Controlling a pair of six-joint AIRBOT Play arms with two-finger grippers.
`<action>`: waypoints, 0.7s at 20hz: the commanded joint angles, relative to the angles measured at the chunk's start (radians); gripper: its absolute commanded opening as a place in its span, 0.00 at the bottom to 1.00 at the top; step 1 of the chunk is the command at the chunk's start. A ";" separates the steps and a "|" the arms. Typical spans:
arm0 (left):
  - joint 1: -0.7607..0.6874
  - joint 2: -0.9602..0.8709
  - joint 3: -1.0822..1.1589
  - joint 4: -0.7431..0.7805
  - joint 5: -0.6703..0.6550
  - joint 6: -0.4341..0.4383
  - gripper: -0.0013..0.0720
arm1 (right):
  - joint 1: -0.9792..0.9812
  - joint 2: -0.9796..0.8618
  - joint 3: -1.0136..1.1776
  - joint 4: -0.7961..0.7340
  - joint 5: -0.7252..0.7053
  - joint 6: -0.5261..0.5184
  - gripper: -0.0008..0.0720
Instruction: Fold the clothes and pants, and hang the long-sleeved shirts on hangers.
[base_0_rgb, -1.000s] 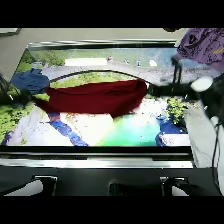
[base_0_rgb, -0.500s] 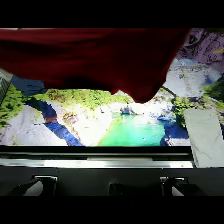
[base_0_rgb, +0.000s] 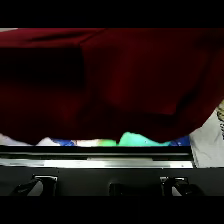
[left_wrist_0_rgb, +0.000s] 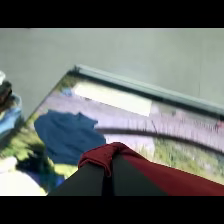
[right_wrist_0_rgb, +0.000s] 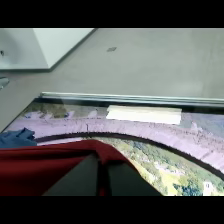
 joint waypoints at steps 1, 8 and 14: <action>0.000 -0.079 -0.091 -0.077 -0.050 0.080 0.03 | 0.000 -0.119 -0.028 -0.056 0.063 0.052 0.04; -0.055 -0.507 -0.356 -0.083 0.212 0.111 0.03 | 0.021 -0.570 -0.207 -0.053 -0.057 0.067 0.04; -0.115 -0.913 -0.236 -0.019 0.446 0.100 0.03 | 0.042 -0.890 -0.214 -0.043 -0.372 0.071 0.04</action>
